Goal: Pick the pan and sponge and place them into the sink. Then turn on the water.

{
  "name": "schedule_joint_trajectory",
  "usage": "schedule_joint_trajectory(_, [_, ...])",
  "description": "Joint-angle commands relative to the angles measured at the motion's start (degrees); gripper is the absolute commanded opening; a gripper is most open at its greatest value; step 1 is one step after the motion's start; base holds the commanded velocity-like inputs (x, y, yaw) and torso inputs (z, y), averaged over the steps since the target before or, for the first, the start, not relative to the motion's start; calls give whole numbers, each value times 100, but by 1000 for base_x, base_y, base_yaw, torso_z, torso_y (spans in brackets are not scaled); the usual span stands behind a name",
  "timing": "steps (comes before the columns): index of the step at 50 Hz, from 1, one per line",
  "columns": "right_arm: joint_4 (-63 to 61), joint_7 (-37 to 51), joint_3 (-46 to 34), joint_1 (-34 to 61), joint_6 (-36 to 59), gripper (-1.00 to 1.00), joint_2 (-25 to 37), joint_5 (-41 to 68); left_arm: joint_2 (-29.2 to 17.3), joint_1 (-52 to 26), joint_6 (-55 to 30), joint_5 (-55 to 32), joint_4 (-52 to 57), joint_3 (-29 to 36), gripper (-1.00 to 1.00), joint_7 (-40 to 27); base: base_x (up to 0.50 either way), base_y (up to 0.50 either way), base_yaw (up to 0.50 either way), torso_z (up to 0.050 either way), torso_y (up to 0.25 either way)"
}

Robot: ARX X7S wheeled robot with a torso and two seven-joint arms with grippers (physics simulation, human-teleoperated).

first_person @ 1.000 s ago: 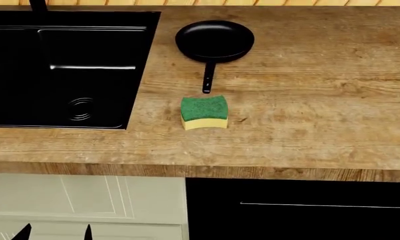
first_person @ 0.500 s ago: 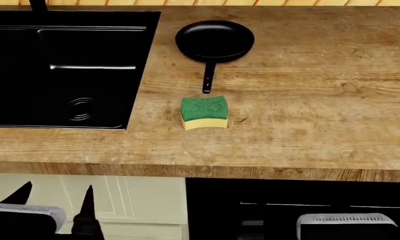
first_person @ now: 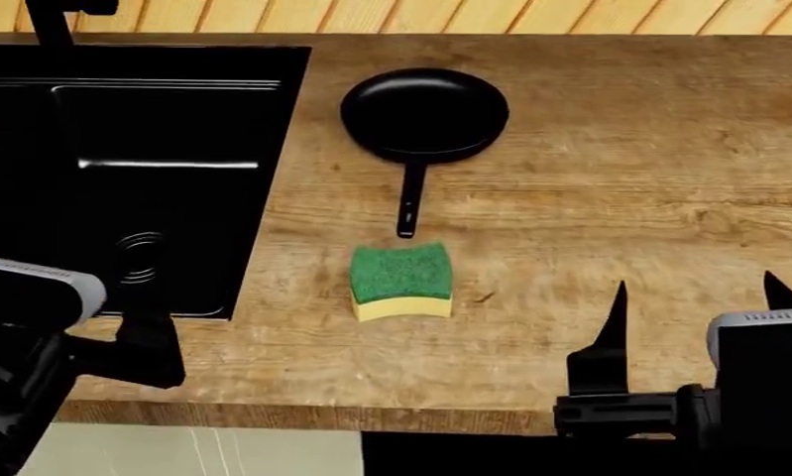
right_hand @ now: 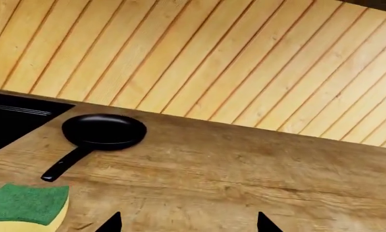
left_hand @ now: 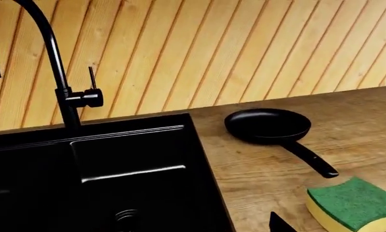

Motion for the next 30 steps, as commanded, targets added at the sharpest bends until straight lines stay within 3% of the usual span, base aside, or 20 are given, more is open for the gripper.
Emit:
schedule_joint_trajectory(1, [-172, 23, 172, 124, 353, 100, 151, 155, -146, -214, -377, -93, 128, 48, 100, 27, 500, 0, 0, 0, 0])
schedule_joint_trajectory(11, [-250, 42, -10, 235, 560, 100, 325, 126, -233, -203, -368, -197, 91, -59, 100, 110, 500, 0, 0, 0, 0])
schedule_joint_trajectory(30, [-96, 9, 201, 214, 543, 100, 90, 378, -294, -190, -288, -217, -30, 106, 100, 257, 467, 0, 0, 0, 1])
